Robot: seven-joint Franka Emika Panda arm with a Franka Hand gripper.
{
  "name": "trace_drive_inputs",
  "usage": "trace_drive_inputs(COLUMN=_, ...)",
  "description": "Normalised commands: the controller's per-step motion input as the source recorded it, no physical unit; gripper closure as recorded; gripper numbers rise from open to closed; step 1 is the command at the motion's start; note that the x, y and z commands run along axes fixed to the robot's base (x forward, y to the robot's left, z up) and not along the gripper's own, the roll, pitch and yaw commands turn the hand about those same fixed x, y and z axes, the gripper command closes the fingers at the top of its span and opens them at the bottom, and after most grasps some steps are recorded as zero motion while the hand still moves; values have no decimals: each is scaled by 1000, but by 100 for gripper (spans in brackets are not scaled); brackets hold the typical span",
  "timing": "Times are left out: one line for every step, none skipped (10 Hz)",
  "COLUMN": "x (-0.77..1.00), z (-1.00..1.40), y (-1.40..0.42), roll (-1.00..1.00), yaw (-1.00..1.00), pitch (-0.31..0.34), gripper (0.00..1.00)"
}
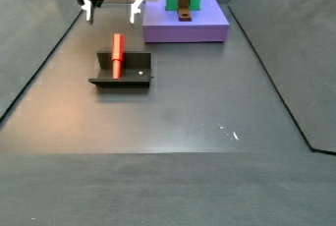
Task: Pick up the red object. Move up. Place the red object on the fixture. Regrasp the red object. Move to above the board. Insert the red object.
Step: Regrasp the red object.
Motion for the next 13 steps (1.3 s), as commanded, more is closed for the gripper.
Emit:
trace_drive_inputs(x=-34, z=-360, y=54, roll=-394, yaw=0, pitch=-186, gripper=0)
trace_drive_inputs(x=-37, z=-360, y=77, roll=-423, yaw=0, pitch=-174, gripper=0)
trace_drive_inputs(x=-51, z=-334, y=77, roll=-306, yaw=0, pitch=-154, gripper=0)
trace_drive_inputs(x=-54, z=-377, y=63, roll=-211, yaw=0, pitch=-154, gripper=0)
trace_drive_inputs(x=-31, z=-274, y=43, roll=-60, yaw=0, pitch=-97, gripper=0)
trace_drive_inputs(x=-26, z=-183, y=37, roll=0, yaw=0, pitch=-37, gripper=0)
trace_drive_inputs(x=0, z=-149, y=0, roll=9, yaw=0, pitch=0, gripper=0)
trace_drive_inputs(x=0, z=-186, y=0, roll=37, yaw=0, pitch=0, gripper=0)
trace_drive_inputs(x=0, z=-169, y=0, roll=29, yaw=0, pitch=0, gripper=0)
trace_drive_inputs(x=0, z=-111, y=26, roll=0, yaw=0, pitch=6, gripper=0)
trace_drive_inputs(x=3, z=-69, y=57, roll=0, yaw=0, pitch=23, gripper=0)
trace_drive_inputs(x=0, z=-89, y=49, roll=0, yaw=0, pitch=0, gripper=0)
trace_drive_inputs(x=0, z=-69, y=40, roll=0, yaw=0, pitch=0, gripper=0)
